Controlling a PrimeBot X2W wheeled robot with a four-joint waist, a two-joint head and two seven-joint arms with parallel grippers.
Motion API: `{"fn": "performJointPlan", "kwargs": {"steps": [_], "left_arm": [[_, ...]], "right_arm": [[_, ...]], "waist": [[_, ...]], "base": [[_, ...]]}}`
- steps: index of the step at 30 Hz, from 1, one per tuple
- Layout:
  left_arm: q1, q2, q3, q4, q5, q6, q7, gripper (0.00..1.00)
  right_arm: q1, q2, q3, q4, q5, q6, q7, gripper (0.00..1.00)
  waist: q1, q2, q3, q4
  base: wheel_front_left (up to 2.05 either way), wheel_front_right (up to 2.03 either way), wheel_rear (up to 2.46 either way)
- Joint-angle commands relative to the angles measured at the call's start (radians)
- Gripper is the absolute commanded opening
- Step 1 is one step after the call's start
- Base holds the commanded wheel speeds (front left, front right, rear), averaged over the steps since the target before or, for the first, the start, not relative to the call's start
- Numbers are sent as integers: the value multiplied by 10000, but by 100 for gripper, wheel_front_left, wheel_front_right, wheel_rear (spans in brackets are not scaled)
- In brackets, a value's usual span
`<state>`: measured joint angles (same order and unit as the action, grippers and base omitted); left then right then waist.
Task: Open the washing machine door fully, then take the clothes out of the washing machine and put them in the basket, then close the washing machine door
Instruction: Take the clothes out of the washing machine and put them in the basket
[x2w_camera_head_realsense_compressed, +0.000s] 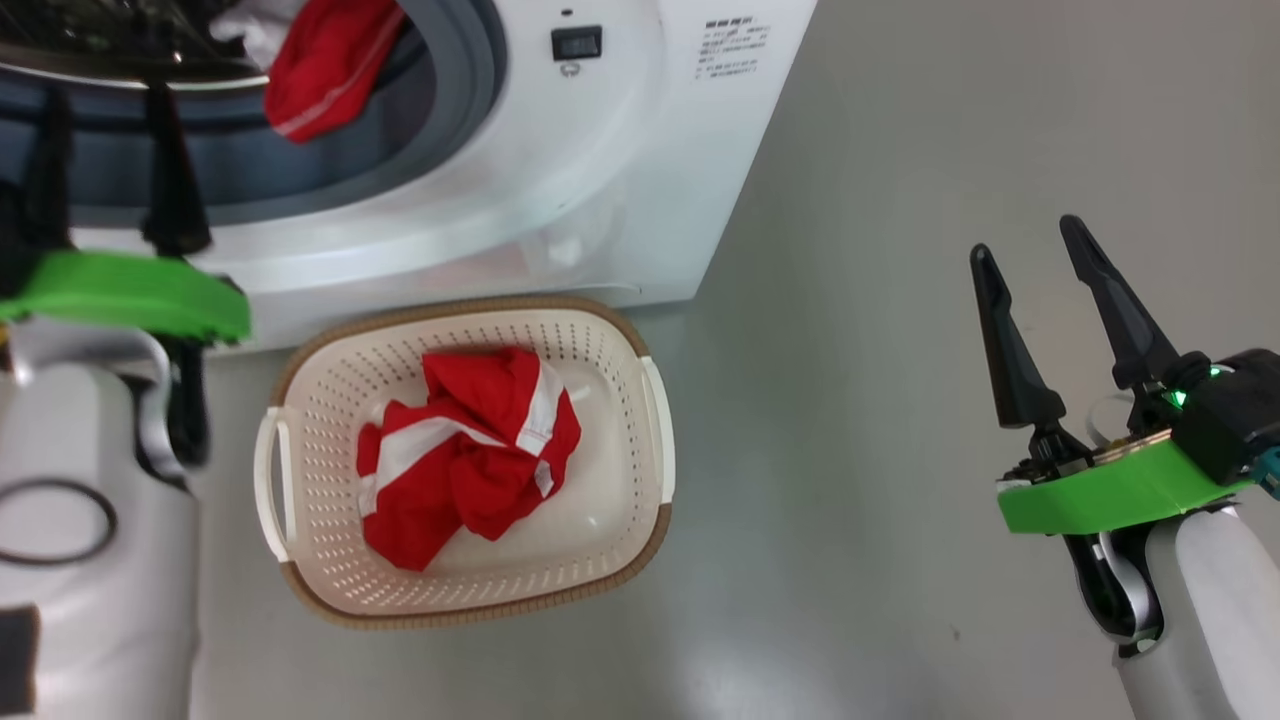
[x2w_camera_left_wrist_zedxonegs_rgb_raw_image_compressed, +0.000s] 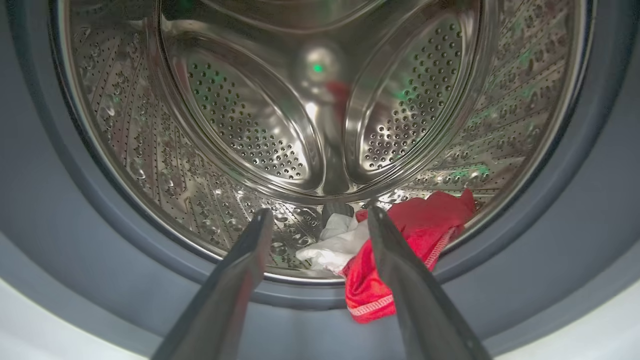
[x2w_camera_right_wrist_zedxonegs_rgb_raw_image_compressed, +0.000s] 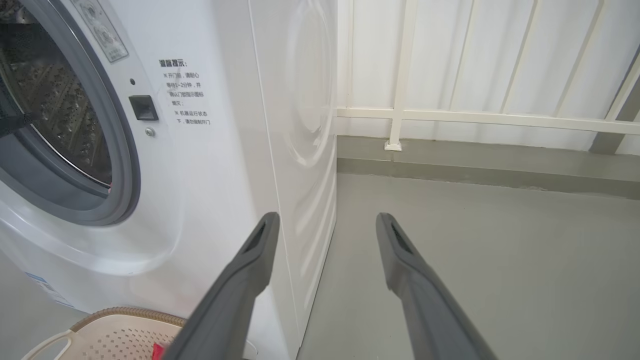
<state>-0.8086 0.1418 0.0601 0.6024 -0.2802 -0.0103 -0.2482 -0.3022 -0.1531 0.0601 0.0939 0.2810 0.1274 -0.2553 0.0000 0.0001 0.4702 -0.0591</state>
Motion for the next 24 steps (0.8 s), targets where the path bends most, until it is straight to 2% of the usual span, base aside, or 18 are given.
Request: {"fn": "performJointPlan", "kwargs": {"steps": [1,4,15,24], "left_arm": [[-449,440,194,60,76,1,-102,100],[-1131,495,189,706,84,-35,-118,100],[-2880,295,239,2786,-708,-856,-15,100],[-3799,353,-700,4087,-1020,-1185,1632,100]], "right_arm": [[-151,-117,272,-261,26,33,-65,100],[-260,-175,369,-267,41,33,-65,100],[-362,-292,608,-334,78,33,-65,100],[-329,-371,917,-360,188,33,-65,100]], "waist": [[0,-1,364,-53],[0,-1,562,-98],[0,-1,799,-283],[0,-1,740,-449]], "base": [[0,0,0],[0,0,0],[0,0,0],[0,0,0]]}}
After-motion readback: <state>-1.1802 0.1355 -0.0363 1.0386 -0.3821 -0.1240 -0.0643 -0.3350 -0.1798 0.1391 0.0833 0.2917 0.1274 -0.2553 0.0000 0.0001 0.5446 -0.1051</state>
